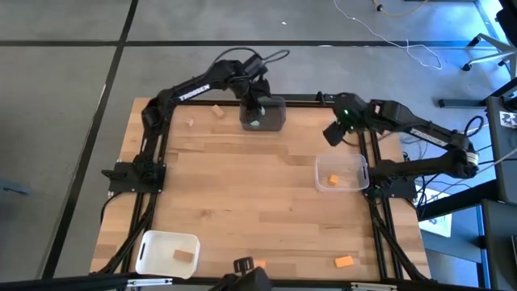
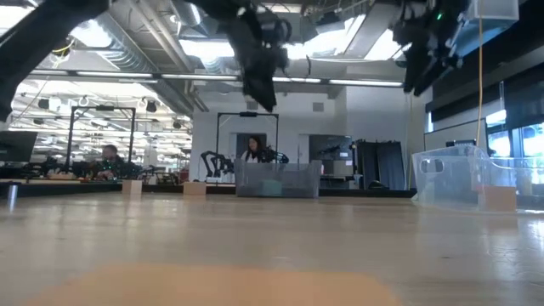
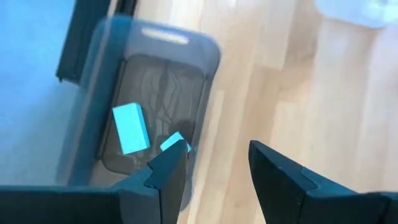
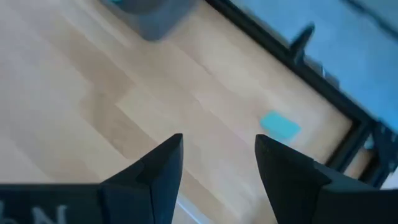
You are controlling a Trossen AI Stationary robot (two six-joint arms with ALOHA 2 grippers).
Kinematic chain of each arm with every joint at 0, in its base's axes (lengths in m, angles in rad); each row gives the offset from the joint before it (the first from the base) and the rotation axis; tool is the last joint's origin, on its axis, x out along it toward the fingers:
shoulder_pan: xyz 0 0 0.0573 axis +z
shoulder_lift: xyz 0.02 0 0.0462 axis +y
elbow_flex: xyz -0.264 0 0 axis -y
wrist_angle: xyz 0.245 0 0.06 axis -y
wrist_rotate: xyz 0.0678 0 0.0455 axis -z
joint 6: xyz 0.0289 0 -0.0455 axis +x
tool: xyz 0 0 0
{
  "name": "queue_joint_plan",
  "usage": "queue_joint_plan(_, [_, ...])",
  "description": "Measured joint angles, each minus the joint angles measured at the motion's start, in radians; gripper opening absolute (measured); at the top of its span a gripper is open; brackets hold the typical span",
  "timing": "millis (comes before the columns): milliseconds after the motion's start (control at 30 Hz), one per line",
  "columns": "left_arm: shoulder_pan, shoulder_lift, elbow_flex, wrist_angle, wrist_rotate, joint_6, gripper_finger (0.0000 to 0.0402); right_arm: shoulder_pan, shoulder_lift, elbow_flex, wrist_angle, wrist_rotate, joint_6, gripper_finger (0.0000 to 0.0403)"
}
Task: Sort & place blocks by color
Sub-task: Put the blue block into the black bin
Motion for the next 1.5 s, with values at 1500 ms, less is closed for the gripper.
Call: queue_joint_plan(1500, [-0.074, -0.158, 0.0, -0.001, -0.027, -0.059, 0.0163, -0.368, 0.876, 0.176, -0.1, 0.142, -0.654, 0.02])
